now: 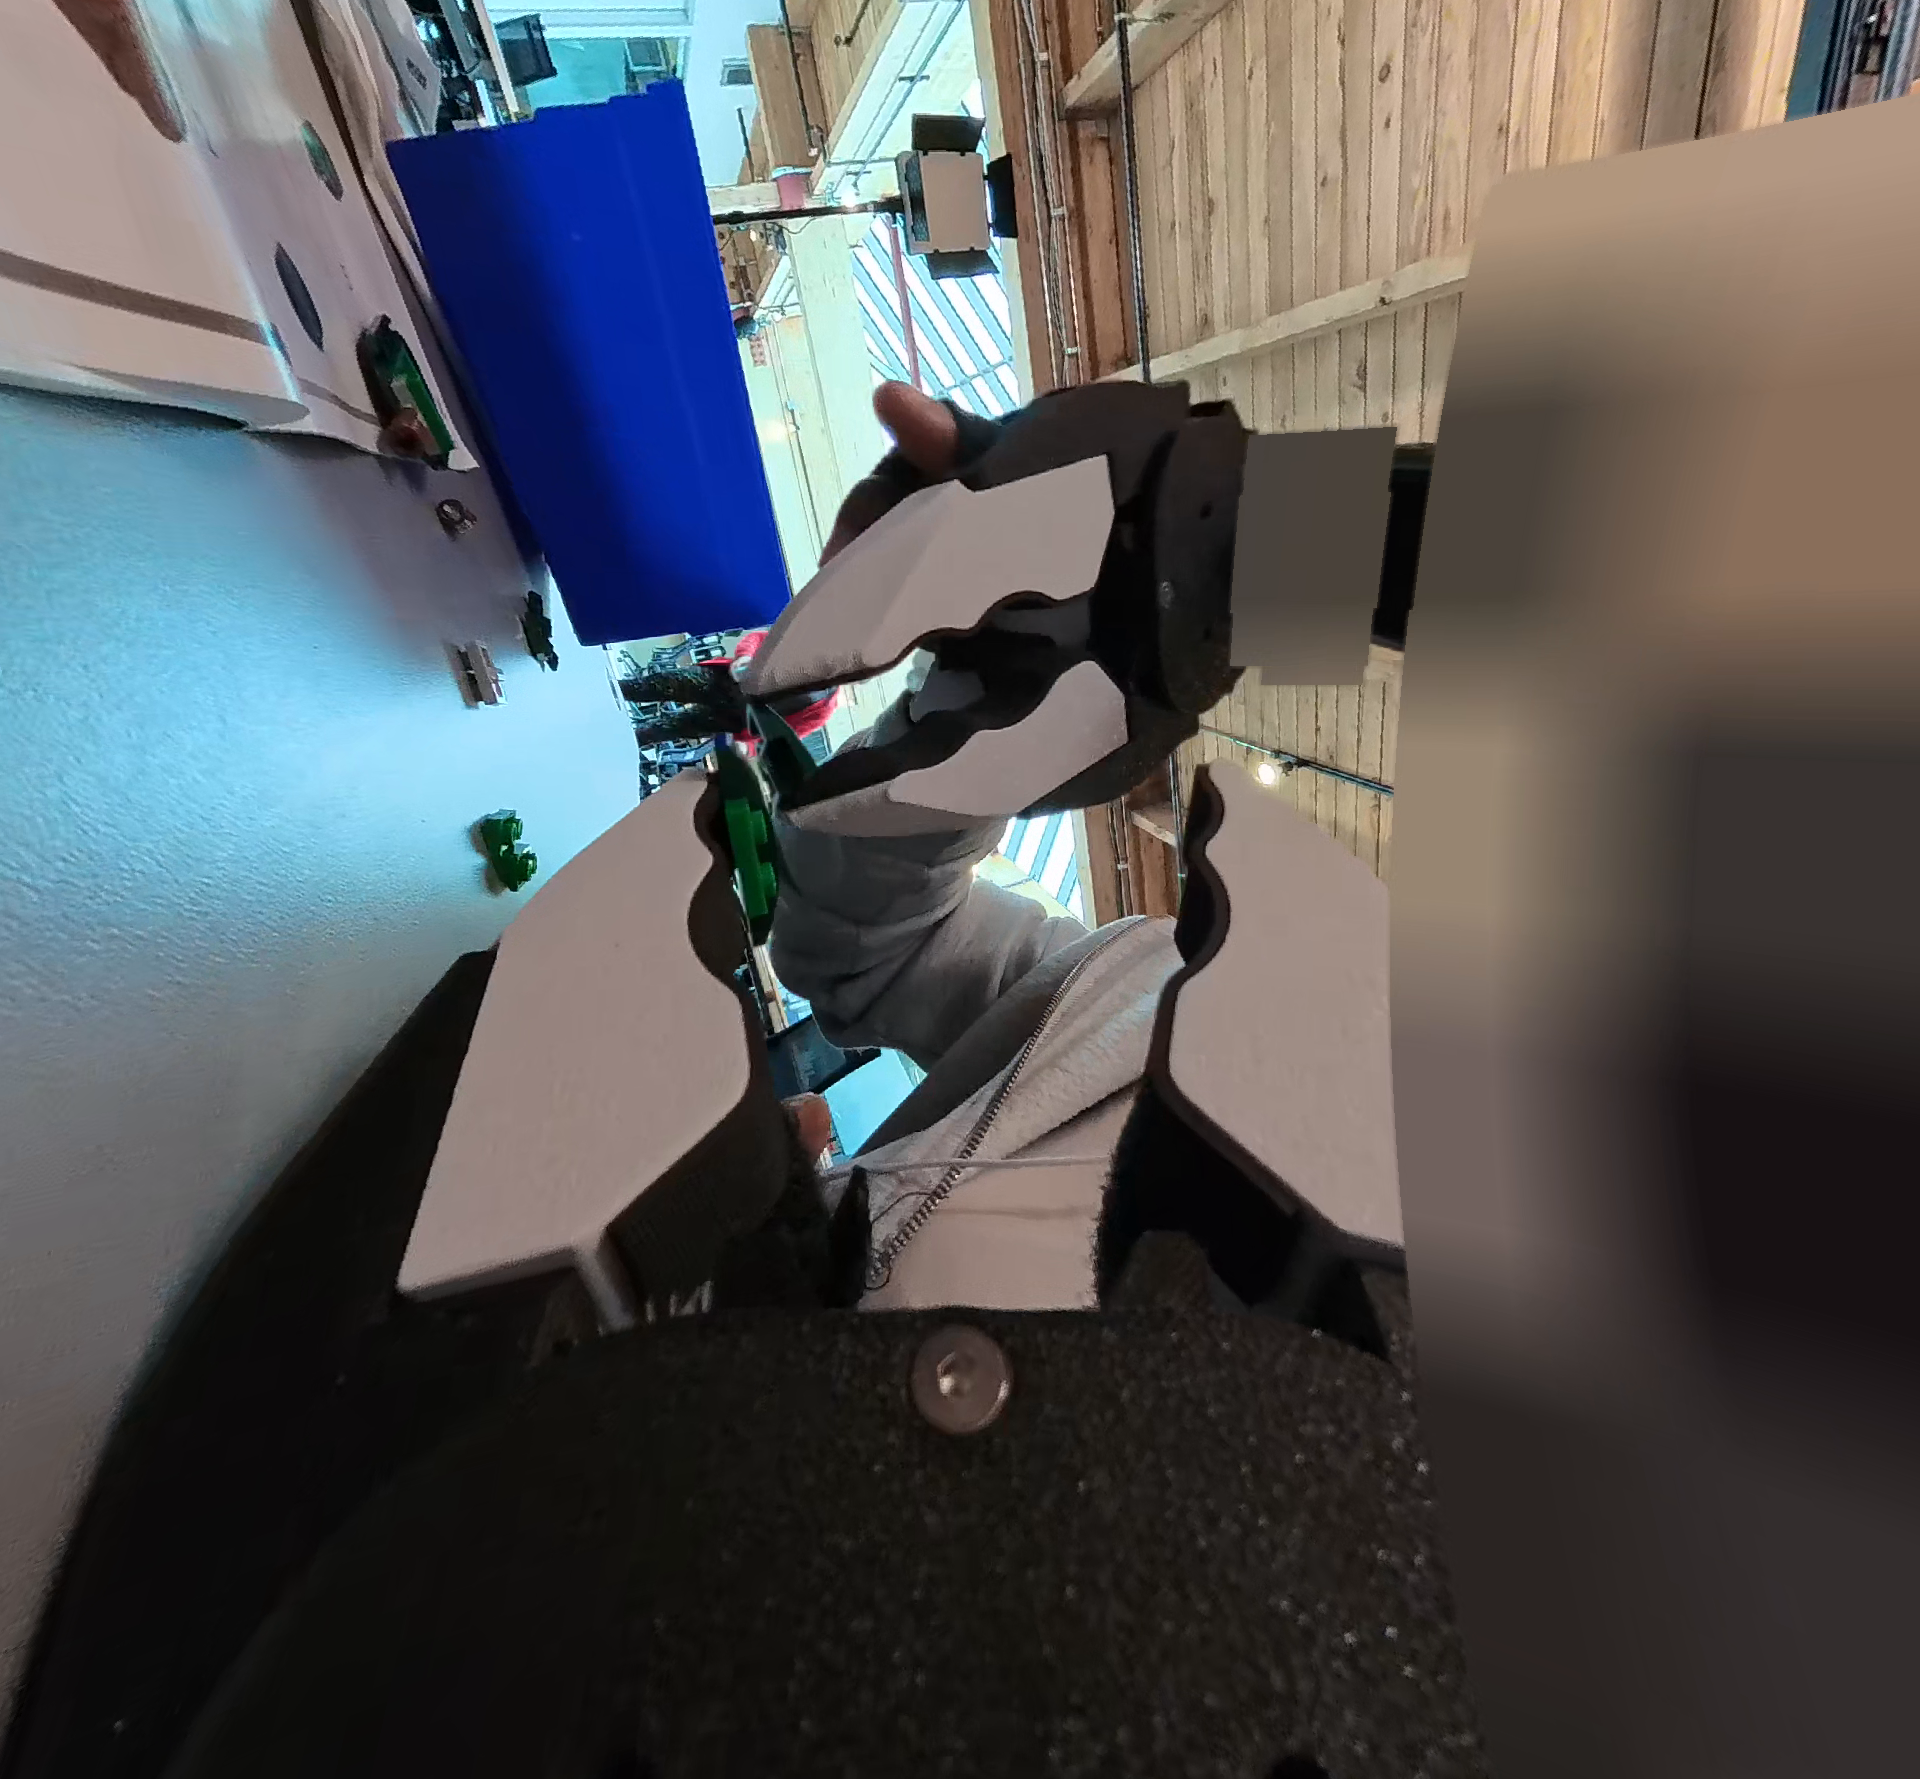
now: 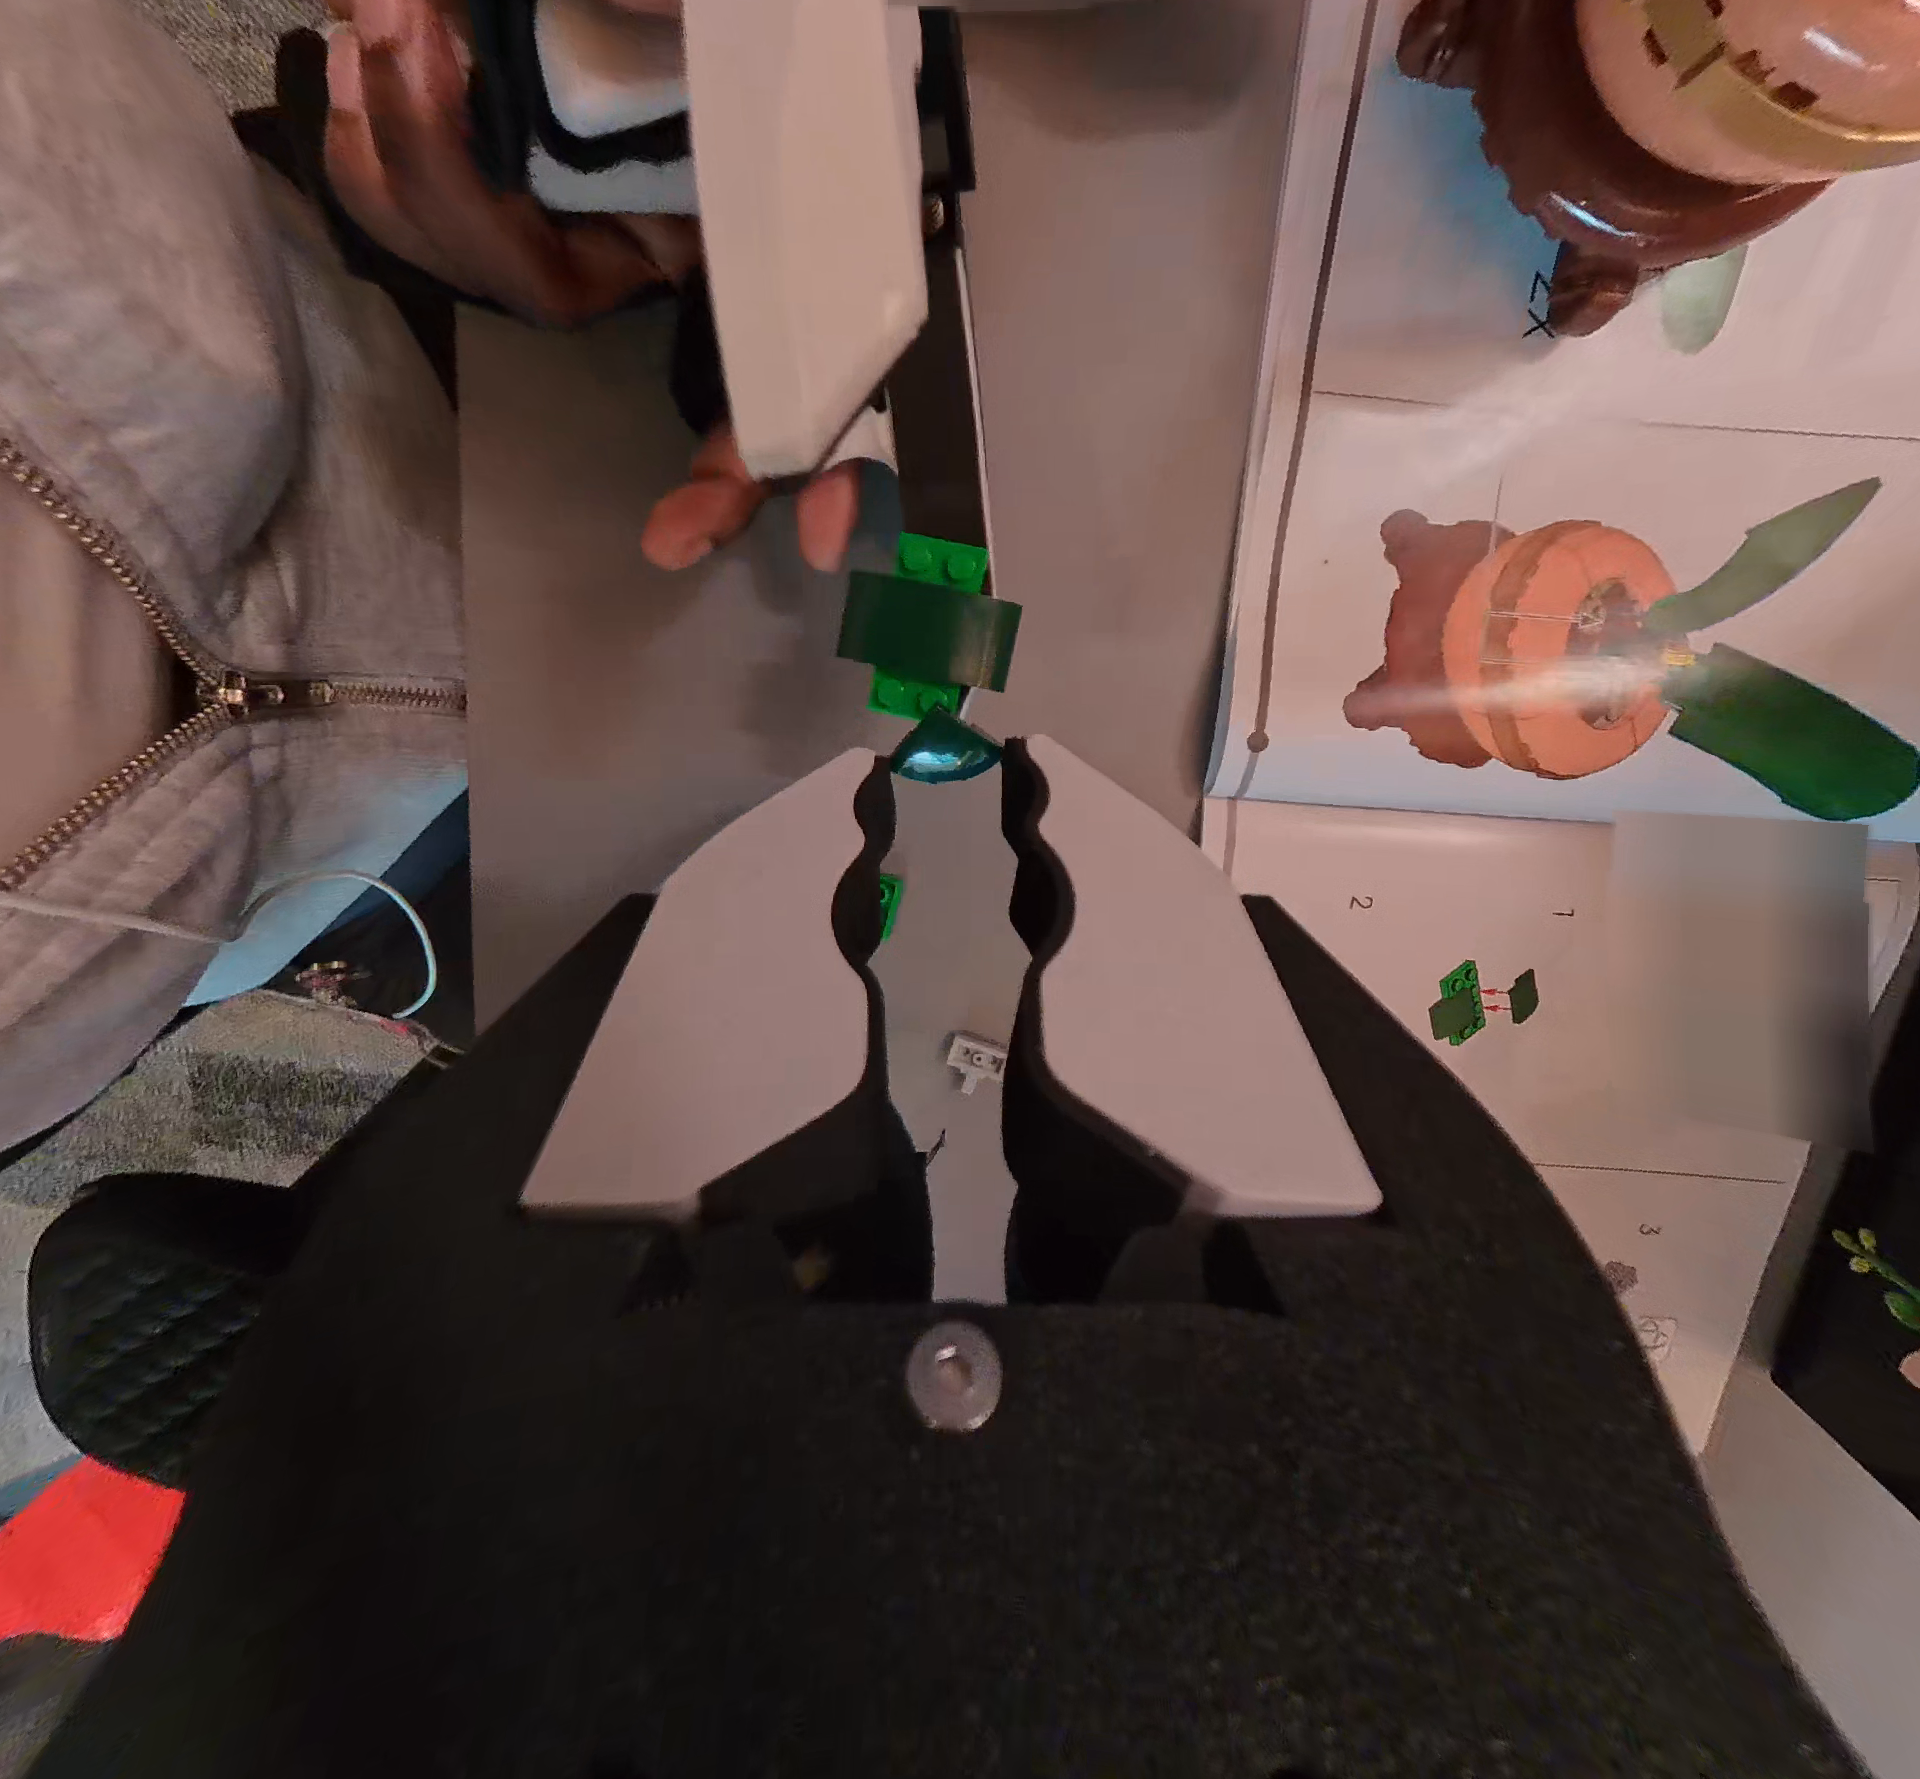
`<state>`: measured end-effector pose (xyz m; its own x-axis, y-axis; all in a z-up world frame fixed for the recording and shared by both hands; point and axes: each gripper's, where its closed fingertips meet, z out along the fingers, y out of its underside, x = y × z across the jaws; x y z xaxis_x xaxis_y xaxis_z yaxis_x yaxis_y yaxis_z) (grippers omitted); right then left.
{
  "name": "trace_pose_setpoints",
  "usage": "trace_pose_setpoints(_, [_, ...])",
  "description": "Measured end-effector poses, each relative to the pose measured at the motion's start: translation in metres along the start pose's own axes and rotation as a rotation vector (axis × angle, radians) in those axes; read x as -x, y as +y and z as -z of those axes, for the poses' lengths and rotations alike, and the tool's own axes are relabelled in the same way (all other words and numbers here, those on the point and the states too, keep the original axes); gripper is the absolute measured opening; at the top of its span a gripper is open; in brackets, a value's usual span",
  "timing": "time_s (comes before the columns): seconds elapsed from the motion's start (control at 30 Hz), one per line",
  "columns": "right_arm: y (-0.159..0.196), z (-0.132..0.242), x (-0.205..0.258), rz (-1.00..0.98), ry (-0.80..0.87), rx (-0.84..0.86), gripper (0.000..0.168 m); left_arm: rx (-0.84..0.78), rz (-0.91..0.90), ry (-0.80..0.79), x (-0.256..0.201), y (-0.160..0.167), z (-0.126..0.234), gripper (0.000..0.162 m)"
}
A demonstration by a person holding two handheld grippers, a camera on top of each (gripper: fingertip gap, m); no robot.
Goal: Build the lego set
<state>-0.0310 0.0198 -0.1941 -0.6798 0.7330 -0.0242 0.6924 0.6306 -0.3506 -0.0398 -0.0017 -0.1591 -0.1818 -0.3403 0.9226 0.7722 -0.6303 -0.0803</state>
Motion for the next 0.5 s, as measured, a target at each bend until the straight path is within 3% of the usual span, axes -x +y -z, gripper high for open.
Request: trace_pose_setpoints(0.5, [-0.0024,-0.0041,0.0037,0.122,0.021,0.108,0.020,0.008,0.007,-0.033,0.0048,0.0009,-0.0015,0.069])
